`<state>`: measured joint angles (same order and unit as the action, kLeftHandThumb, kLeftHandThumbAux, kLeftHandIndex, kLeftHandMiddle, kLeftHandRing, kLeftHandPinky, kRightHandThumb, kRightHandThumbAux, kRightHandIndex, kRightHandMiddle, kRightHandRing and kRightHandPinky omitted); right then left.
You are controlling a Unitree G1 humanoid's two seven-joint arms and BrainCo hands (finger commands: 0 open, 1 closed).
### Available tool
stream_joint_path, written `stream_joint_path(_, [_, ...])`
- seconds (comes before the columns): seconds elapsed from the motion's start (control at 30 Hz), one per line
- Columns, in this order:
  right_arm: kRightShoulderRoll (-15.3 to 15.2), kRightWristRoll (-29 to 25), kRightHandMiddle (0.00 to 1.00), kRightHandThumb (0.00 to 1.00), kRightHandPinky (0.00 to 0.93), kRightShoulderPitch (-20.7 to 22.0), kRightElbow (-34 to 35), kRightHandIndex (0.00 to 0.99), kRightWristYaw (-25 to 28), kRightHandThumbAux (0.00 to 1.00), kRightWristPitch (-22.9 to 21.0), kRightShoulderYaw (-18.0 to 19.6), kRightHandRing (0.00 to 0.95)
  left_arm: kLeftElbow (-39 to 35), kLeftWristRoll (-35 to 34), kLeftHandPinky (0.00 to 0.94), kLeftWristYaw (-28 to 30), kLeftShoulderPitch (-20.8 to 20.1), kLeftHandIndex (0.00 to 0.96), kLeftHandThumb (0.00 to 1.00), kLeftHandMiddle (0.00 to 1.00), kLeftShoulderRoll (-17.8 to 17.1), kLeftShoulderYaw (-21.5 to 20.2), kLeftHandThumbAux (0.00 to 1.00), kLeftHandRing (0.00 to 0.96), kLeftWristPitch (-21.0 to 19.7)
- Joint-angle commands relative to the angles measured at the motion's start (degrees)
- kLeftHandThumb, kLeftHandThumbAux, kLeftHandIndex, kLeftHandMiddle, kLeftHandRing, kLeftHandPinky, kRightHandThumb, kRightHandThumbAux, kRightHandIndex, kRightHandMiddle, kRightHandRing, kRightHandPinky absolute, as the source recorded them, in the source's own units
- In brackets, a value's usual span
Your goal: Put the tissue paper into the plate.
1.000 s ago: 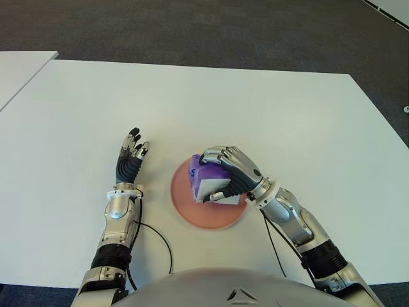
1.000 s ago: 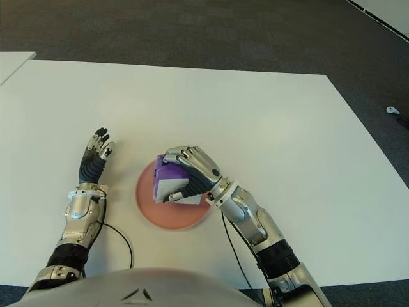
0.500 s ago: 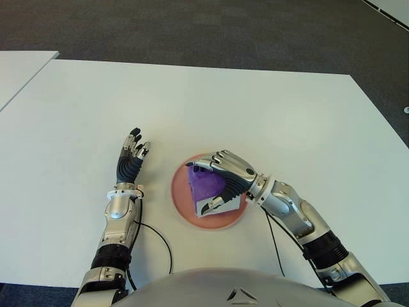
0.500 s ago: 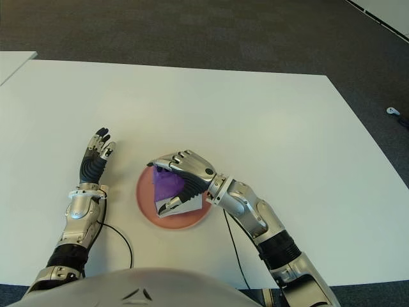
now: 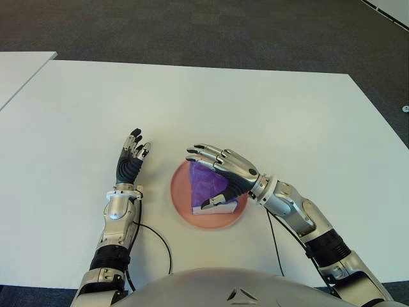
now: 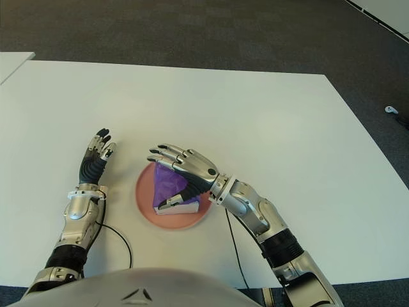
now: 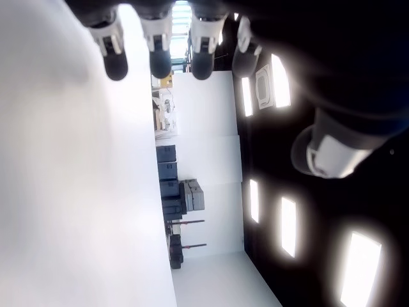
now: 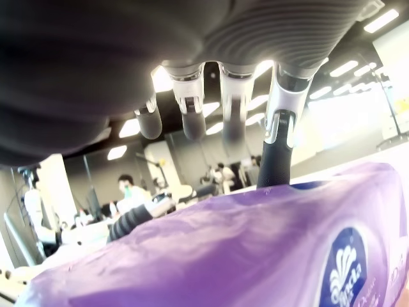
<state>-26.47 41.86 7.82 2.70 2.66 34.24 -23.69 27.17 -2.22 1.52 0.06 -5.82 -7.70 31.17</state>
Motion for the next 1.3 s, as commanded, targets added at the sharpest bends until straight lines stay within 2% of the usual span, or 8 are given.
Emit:
stream_joint_path(0.03, [0.1, 0.49, 0.0, 0.061, 0.0, 0.29, -1.01, 0.0, -0.83, 0.25, 1.09, 0.06, 0.0, 1.95, 0.39, 0.0, 0.63, 1.8, 0.0, 0.0, 0.0, 0.18, 0.58, 0.49, 0.0, -1.34])
stream_joint_path(0.57, [0.58, -5.15, 0.0, 0.057, 0.0, 1.62, -0.18, 0.0, 2.2, 0.285, 0.45, 1.93, 0.0, 2.63, 0.64, 0.0, 0.04, 1.27, 0.0, 0.0, 0.0, 0.32, 0.2, 0.487, 0.0, -1.14])
stream_joint_path(0.73, [1.64, -13.46, 0.0, 0.056, 0.0, 1.96, 0.9, 0.0, 6.61, 0.285, -2.13, 3.35, 0.0, 2.81, 0.68, 0.0, -0.31, 1.18, 0.0, 0.0, 0.0, 0.44, 0.05, 0.489, 0.0, -1.26])
stream_joint_path(0.87, [0.67, -24.95, 0.0, 0.057, 0.0, 4.86, 3.97, 0.0, 13.12, 0.292, -8.13, 7.71, 0.0, 2.67, 0.59, 0.0, -0.45, 1.04, 0.0, 0.0, 0.0, 0.7, 0.0, 0.487, 0.0, -1.33])
stream_joint_path(0.93, [-0.81, -30.74, 0.0, 0.065, 0.0, 6.28, 7.38, 0.0, 16.31, 0.296, -13.08, 11.43, 0.0, 2.54, 0.36, 0.0, -0.3, 1.03, 0.0, 0.0, 0.0, 0.84, -0.02, 0.487, 0.0, -1.3])
stream_joint_path(1.0, [-0.64, -32.43, 0.0, 0.073, 0.0, 5.83, 8.26, 0.0, 16.9, 0.298, -15.93, 13.3, 0.0, 2.52, 0.2, 0.0, -0.19, 1.02, 0.0, 0.0, 0.0, 0.93, -0.05, 0.488, 0.0, -1.22])
stream_joint_path(1.13, [3.13, -31.41, 0.0, 0.089, 0.0, 3.57, 9.99, 0.0, 13.56, 0.294, -20.22, 14.71, 0.0, 2.53, 0.01, 0.0, -0.2, 1.06, 0.0, 0.0, 0.0, 1.13, -0.16, 0.489, 0.0, -0.89])
stream_joint_path(1.3, [6.44, -32.96, 0.0, 0.083, 0.0, 0.73, 5.26, 0.0, 8.29, 0.314, -16.83, 18.34, 0.0, 2.62, 0.01, 0.0, -0.25, 1.13, 0.0, 0.0, 0.0, 1.17, -0.23, 0.486, 0.0, -0.48])
